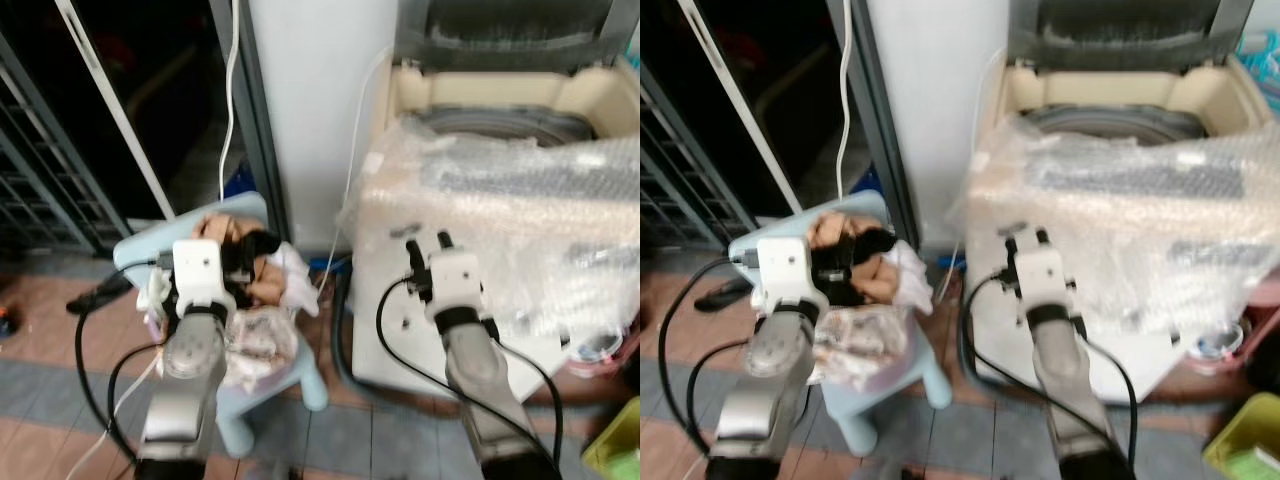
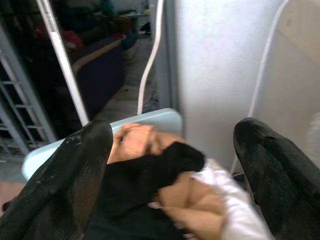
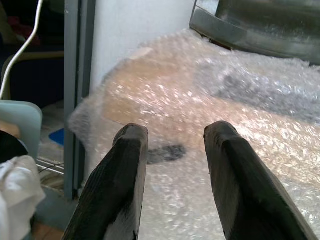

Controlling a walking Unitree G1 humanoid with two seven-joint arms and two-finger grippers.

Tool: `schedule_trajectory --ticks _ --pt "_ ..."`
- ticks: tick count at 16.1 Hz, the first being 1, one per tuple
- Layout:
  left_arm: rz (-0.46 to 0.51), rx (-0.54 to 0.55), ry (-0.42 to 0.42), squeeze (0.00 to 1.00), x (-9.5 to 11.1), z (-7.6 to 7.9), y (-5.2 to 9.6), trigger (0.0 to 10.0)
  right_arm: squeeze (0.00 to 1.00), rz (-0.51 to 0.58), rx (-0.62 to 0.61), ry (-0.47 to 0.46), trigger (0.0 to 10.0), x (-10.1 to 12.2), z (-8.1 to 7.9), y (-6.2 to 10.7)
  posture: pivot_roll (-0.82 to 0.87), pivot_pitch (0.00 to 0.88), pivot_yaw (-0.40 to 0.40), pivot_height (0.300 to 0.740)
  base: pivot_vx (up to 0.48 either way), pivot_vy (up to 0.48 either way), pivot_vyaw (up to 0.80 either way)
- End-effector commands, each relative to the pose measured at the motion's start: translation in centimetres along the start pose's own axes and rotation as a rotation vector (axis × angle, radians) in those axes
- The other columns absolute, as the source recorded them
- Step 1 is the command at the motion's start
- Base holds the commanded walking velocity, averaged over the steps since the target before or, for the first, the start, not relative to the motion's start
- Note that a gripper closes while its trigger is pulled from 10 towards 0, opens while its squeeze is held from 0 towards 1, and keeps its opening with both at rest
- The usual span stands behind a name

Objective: Clothes washing

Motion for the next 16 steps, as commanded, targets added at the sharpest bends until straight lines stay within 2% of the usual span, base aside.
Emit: schedule_trajectory --ticks 1,2,4,6,8,9,10,13,16 --pt "0.011 0.002 0.004 0.00 0.2 -0.3 -0.3 10.0 0.00 0.038 0.027 0.043 10.0 0.8 -1.0 -0.4 -0.04 0.000 0.088 0.740 0.000 0.000 0.00" --pt "0.018 -0.013 0.020 0.00 0.2 -0.1 -0.3 10.0 0.00 0.037 0.042 0.122 10.0 0.8 -1.6 -0.6 -0.04 0.000 0.087 0.740 0.000 0.000 0.00" --pt "0.022 -0.008 0.000 0.00 0.2 -0.2 -0.3 10.0 0.00 0.023 0.081 0.134 10.0 0.6 -2.2 -0.6 -0.04 0.000 0.081 0.740 0.000 0.000 0.00" --pt "0.027 0.042 -0.020 0.00 0.2 -1.1 -0.2 10.0 0.00 -0.039 0.019 0.019 10.0 0.3 -0.8 -1.1 -0.04 0.000 0.070 0.740 0.000 0.000 0.00" --pt "0.044 0.050 -0.031 0.00 0.3 -1.6 -0.2 10.0 0.00 -0.123 0.030 -0.081 10.0 -0.4 -0.4 -1.2 -0.04 0.000 0.063 0.740 0.000 0.000 0.00" --pt "0.043 0.053 -0.027 0.00 0.3 -1.6 -0.2 10.0 0.00 -0.121 0.061 -0.134 10.0 -0.1 -0.6 -1.3 -0.04 0.000 0.061 0.740 0.000 0.000 0.00" --pt "0.042 0.062 -0.026 0.00 0.3 -1.7 -0.3 10.0 0.00 -0.070 0.093 -0.161 10.0 1.0 -0.7 -1.8 -0.04 0.000 0.061 0.740 0.000 0.000 0.00" --pt "0.055 0.065 -0.040 0.00 0.6 -1.5 -0.1 10.0 0.00 0.002 0.153 -0.108 10.0 2.6 -1.3 -2.7 -0.03 0.000 0.055 0.740 0.000 0.000 0.78" --pt "0.052 0.068 -0.029 0.00 0.6 -1.5 0.2 10.0 0.00 0.036 0.208 -0.153 10.0 4.2 -1.8 -3.6 -0.03 0.000 0.049 0.740 0.000 0.000 0.78"
Point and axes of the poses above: a point about 5 cm out from each wrist's last joint towards the gripper, its own y axis pointing back from the gripper into the wrist, its own x axis along the axis of the wrist's last joint, z = x × y, the point moved 5 cm from there along -y, pointing out of the wrist towards the gripper, and after that the axes turned 1 degree about y, right-handed, at the moved point
